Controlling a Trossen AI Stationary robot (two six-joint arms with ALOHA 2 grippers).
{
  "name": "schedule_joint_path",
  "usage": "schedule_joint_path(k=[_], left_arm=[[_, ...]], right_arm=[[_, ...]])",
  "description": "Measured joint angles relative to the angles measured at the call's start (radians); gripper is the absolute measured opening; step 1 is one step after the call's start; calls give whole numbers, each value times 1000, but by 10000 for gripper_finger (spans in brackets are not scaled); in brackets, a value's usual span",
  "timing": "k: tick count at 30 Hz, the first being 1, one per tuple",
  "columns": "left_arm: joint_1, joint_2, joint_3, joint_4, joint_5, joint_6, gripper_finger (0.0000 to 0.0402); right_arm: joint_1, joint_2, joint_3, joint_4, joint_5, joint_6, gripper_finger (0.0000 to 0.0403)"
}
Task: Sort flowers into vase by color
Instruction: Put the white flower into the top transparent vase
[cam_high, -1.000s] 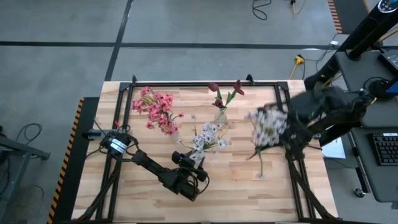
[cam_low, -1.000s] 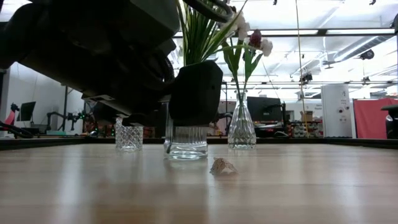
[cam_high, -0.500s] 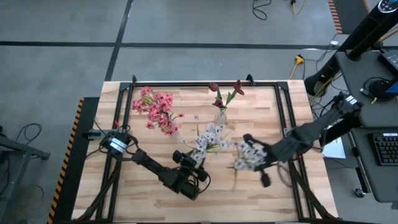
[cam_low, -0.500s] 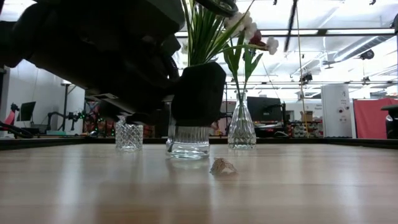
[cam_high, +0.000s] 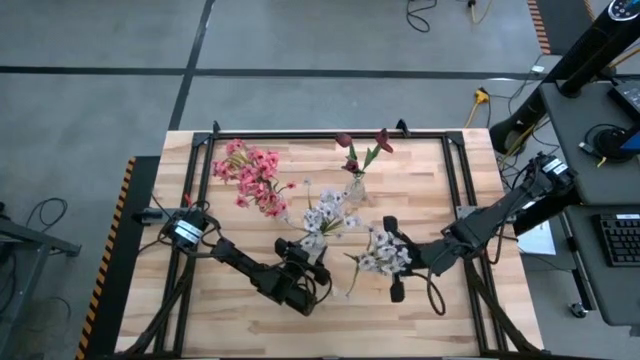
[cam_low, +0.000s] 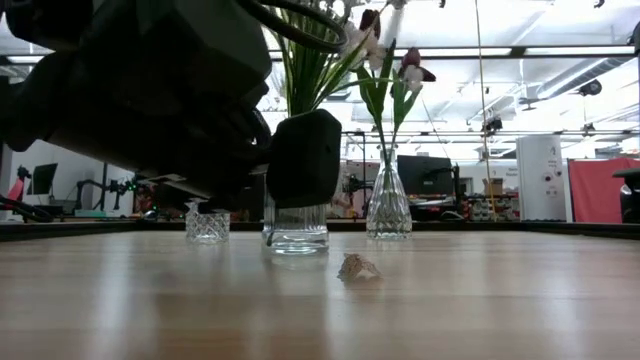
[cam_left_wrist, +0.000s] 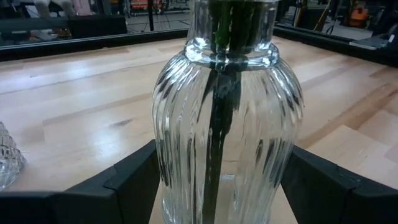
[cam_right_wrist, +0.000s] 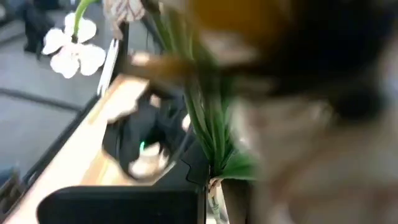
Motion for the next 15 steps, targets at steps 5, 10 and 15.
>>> schedule_joint_path(k=[5,10,15], left_arm=[[1,1,8,4,3,1,272],[2,3,5,9,5,2,272],[2,4,2,9,5,-2,272]], right_arm=[[-15,12,-6,137,3,-88,18],[-34,23,-8,204,-1,-114,18],[-46,66,-11,239,-1,-118,18]])
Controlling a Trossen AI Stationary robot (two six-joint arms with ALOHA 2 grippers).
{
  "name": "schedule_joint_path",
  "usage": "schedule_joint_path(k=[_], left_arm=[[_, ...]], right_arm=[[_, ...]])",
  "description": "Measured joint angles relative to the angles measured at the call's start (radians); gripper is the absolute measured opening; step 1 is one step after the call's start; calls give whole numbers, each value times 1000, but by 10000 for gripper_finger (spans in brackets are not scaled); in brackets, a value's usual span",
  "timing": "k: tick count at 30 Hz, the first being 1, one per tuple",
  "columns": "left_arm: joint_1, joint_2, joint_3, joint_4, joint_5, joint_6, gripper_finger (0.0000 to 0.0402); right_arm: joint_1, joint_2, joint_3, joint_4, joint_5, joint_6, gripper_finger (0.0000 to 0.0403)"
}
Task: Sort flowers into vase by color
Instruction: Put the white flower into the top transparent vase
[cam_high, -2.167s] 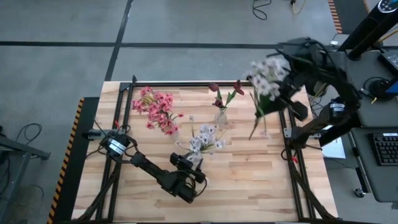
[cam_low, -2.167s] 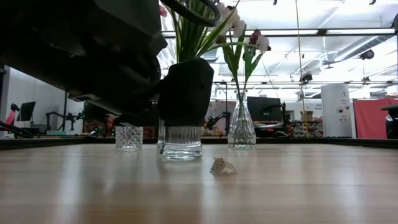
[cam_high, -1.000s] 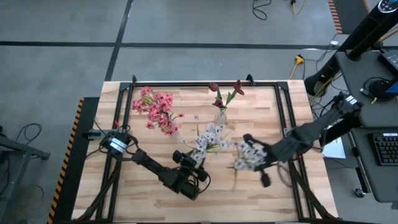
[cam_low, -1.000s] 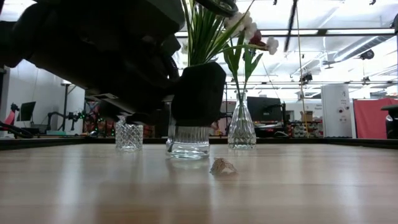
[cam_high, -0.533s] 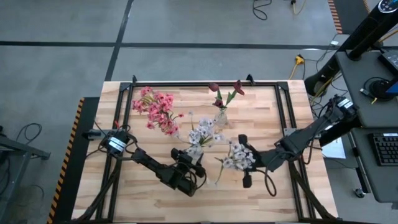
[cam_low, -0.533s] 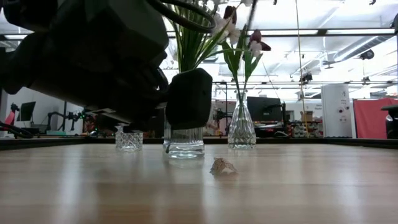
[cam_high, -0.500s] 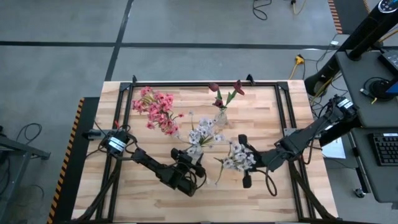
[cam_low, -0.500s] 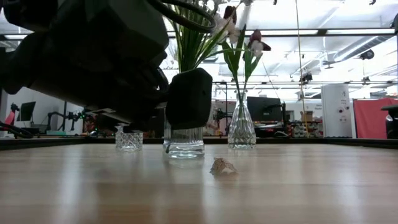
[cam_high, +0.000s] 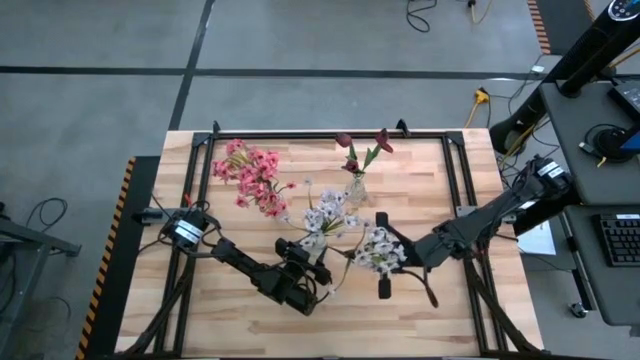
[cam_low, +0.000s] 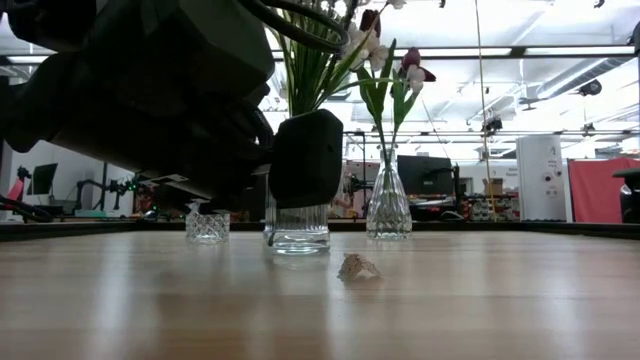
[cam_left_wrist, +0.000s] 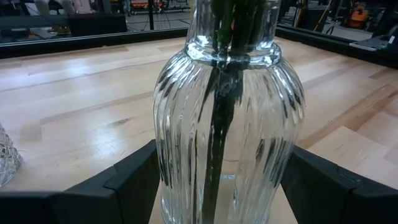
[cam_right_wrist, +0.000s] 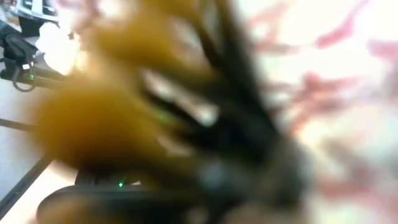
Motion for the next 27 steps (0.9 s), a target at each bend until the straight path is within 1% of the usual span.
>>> schedule_joint_path(k=[7,13,27], left_arm=[[0,1,-2,1,0,-3,272],[0,1,-3,3,1,8,272],[0,0,-5,1,10,27,272]], right_arm=[[-41,50,0,60,0,3,18],[-78,59,6,60,1,20,18],[-112,95,6,92,-1,7,18]])
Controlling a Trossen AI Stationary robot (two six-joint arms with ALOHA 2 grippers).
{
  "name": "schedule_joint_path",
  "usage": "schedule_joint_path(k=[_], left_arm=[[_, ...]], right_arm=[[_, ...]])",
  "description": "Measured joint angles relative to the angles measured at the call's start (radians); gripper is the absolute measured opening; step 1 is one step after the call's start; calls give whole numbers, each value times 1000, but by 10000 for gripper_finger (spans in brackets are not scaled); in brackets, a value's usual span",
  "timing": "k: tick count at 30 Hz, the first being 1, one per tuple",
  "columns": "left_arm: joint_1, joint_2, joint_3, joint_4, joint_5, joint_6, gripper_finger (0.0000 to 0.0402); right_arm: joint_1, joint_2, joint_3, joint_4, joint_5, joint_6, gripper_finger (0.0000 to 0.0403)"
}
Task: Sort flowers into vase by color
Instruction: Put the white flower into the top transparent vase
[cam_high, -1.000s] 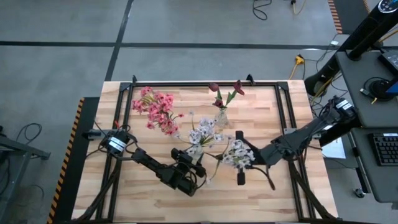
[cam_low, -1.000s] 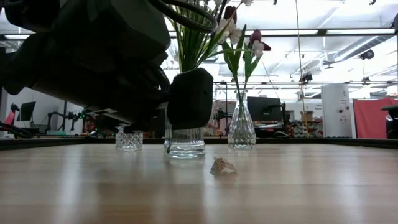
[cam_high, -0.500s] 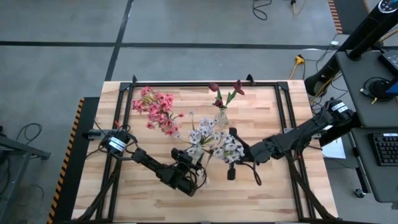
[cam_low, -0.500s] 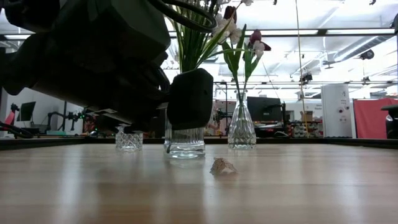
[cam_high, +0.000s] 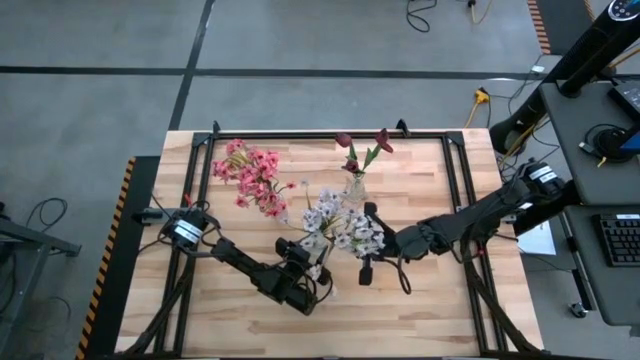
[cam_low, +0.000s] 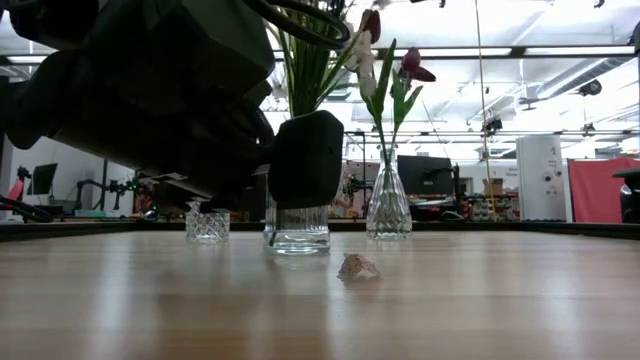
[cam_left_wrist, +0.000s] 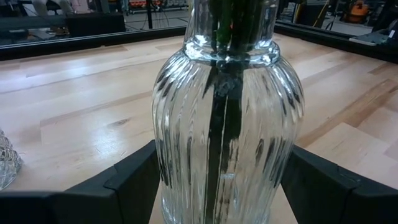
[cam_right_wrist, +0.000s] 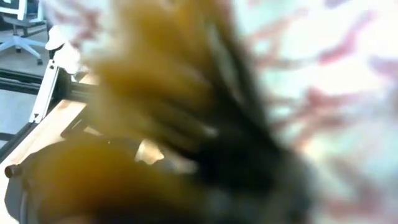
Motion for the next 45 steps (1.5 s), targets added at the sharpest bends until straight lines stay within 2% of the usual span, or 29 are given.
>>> schedule_joint_path(k=[4,9,15,32,45], left_arm=[[0,0,0,-4,8,4,272],[0,0,0,-5,8,5,272],[0,0,0,-6,8,7,272],[0,0,0,-7,10,8,272],[0,0,0,-6,10,9,272]], right_arm=[[0,9,0,38,1,-20,18],[-12,9,0,42,-2,31,18],[-28,7,-1,52,-74,99,18],[-48,9,-52,106,-63,110,18],[-65,10,-52,47,-60,136,18]])
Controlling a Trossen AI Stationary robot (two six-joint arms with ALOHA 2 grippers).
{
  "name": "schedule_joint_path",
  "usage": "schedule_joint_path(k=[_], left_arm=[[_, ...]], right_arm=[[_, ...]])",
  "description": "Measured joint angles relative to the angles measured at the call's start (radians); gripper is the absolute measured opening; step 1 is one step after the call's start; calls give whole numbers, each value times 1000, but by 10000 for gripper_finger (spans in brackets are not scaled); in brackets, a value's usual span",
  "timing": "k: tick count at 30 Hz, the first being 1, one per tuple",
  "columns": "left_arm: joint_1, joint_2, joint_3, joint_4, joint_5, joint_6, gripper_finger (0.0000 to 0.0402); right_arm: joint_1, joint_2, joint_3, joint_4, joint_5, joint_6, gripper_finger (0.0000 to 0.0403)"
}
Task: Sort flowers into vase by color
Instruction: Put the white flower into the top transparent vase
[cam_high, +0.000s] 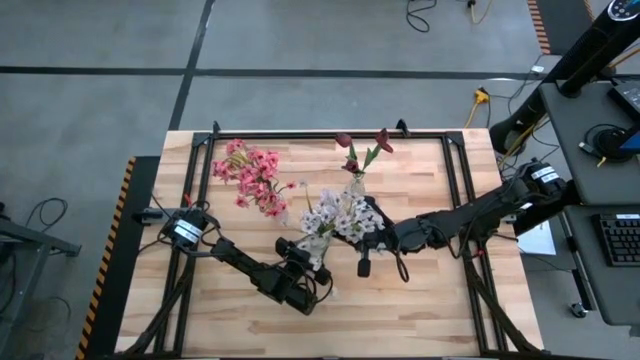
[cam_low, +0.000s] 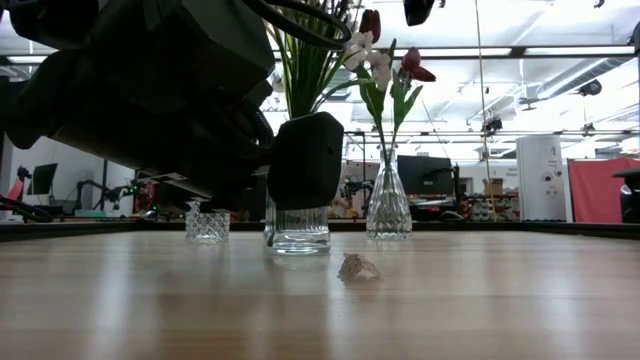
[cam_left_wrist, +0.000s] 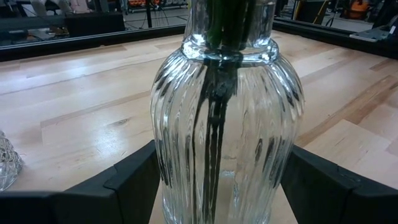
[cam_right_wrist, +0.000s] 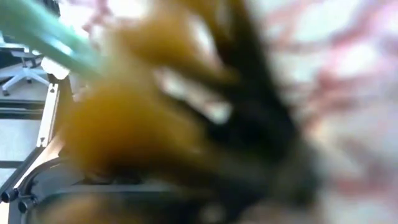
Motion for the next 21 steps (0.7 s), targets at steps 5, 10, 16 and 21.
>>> schedule_joint_path(k=[5,10,16,21], left_arm=[[1,0,0,1,0,4,272],[1,0,0,3,0,6,272],[1,0,0,3,0,7,272],[1,0,0,3,0,7,272]], right_arm=[[0,0,-1,-6,-18,-9,18],[0,16,-2,-2,-22,-14,18],[0,34,-2,2,-18,-15,18],[0,27,-3,-2,71,-58,18]])
